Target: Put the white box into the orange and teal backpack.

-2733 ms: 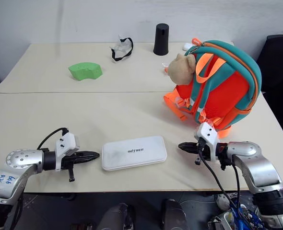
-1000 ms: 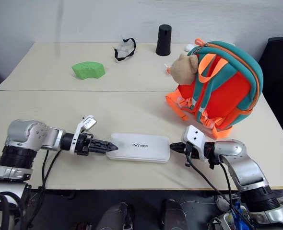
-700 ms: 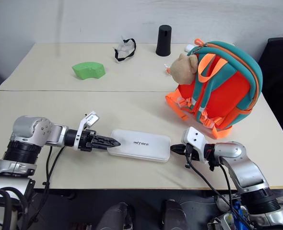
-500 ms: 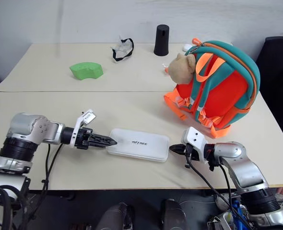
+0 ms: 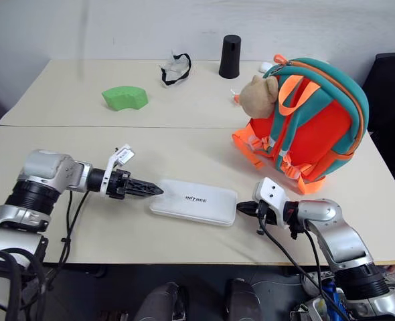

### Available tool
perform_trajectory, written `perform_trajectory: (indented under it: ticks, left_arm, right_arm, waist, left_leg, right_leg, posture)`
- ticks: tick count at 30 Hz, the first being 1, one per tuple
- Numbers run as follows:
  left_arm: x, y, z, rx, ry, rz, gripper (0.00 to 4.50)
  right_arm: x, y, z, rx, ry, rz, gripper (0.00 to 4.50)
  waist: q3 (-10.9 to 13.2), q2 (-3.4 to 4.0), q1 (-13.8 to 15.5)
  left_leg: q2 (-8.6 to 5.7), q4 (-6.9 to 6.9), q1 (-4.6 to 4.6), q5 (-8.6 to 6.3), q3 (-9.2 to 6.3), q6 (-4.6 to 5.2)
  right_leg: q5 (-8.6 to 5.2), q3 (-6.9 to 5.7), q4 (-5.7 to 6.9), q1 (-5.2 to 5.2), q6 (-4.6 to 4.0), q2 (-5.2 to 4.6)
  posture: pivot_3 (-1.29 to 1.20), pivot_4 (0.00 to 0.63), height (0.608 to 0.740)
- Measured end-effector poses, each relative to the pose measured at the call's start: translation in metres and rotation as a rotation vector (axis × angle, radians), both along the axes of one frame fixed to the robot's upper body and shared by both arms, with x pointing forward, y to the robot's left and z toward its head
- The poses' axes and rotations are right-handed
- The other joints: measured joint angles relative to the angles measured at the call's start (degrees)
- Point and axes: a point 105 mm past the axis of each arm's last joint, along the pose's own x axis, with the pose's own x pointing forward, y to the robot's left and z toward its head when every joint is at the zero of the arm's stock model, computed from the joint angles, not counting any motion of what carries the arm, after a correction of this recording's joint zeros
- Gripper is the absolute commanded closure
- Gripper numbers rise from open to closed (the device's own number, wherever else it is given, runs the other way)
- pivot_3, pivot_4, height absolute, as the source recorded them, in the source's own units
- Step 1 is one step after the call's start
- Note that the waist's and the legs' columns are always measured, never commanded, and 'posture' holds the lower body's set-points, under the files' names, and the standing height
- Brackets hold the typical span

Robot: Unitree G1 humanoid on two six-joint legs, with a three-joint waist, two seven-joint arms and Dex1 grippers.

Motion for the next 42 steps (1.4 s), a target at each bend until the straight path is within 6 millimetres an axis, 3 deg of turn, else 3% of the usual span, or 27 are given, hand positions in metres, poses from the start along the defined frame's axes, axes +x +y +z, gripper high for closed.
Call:
perform_trajectory:
  ticks: [9,15,18,26,30,34,36,40,42]
  left_arm:
    - [-0.002,-0.034,0.000,-0.032,0.038,-0.072,0.08]
    - [-0.002,-0.035,0.002,-0.004,0.029,-0.108,0.08]
    - [-0.001,-0.036,0.005,-0.008,0.021,-0.124,0.68]
    - [0.000,-0.039,0.013,-0.069,0.018,-0.152,2.99]
    - [-0.002,-0.039,0.018,-0.114,-0.037,-0.176,3.18]
    - [-0.012,-0.022,0.022,-0.186,-0.104,-0.161,3.18]
    - [-0.018,-0.015,0.032,-0.223,-0.190,-0.158,3.18]
    - [-0.038,0.000,0.052,-0.278,-0.391,-0.164,3.18]
    - [-0.051,0.006,0.063,-0.300,-0.484,-0.159,3.18]
  right_arm:
    - [0.000,0.002,0.000,0.008,-0.002,-0.004,4.50]
    - [-0.001,0.002,-0.005,0.014,-0.001,-0.018,4.50]
    - [-0.002,0.003,-0.006,0.016,-0.008,-0.021,4.50]
    - [-0.003,0.002,-0.004,0.019,-0.022,-0.032,4.50]
    - [-0.007,0.005,-0.007,0.019,-0.017,-0.027,4.50]
    - [-0.018,0.009,-0.007,0.048,-0.001,-0.018,4.50]
    - [-0.019,0.003,0.003,0.096,0.002,-0.058,4.50]
    - [-0.017,-0.030,0.034,0.215,0.010,-0.190,3.68]
    - [-0.018,-0.048,0.052,0.284,0.021,-0.239,2.96]
  waist:
    - [0.0,-0.02,-0.1]
    - [0.0,-0.06,-0.3]
    - [0.0,-0.06,-0.3]
    - [0.0,-0.10,-0.3]
    - [0.0,-0.10,-0.5]
    - [0.0,-0.10,-0.5]
    - [0.0,-0.11,-0.3]
    - [0.1,-0.10,-0.2]
    - [0.0,-0.10,-0.2]
  left_leg:
    - [0.02,0.01,-0.01,0.01,0.00,0.00]
    - [0.05,0.01,-0.01,0.01,0.00,-0.02]
    - [0.05,0.01,0.00,0.01,0.00,-0.02]
    - [0.05,0.03,0.02,0.01,0.01,-0.02]
    - [0.10,0.02,0.02,0.00,0.02,-0.04]
    - [0.22,0.02,-0.05,-0.03,-0.02,-0.11]
    - [0.17,0.05,-0.06,-0.03,-0.02,-0.10]
    - [0.17,0.02,-0.05,-0.06,-0.13,-0.06]
    - [0.19,0.02,-0.05,-0.06,-0.22,-0.07]
  right_leg:
    - [0.01,0.00,0.02,0.00,0.02,0.03]
    - [0.00,0.00,0.19,-0.01,0.02,0.07]
    - [0.00,0.01,0.18,-0.02,0.02,0.08]
    - [0.00,0.02,0.12,0.00,0.02,0.06]
    - [0.00,0.06,0.20,-0.03,0.02,0.00]
    - [-0.02,0.04,0.23,-0.06,-0.02,-0.04]
    - [-0.02,0.05,0.21,-0.06,-0.02,-0.07]
    - [-0.01,0.03,-0.11,0.02,-0.01,-0.20]
    - [-0.01,-0.03,-0.19,0.08,-0.02,-0.19]
  posture:
    - [0.00,0.150,0.740]
    - [0.00,0.150,0.740]
    - [0.00,0.150,0.740]
    - [0.00,0.150,0.740]
    - [0.00,0.150,0.740]
    - [0.00,0.150,0.740]
    - [0.00,0.150,0.740]
    - [0.00,0.150,0.740]
    - [0.00,0.150,0.740]
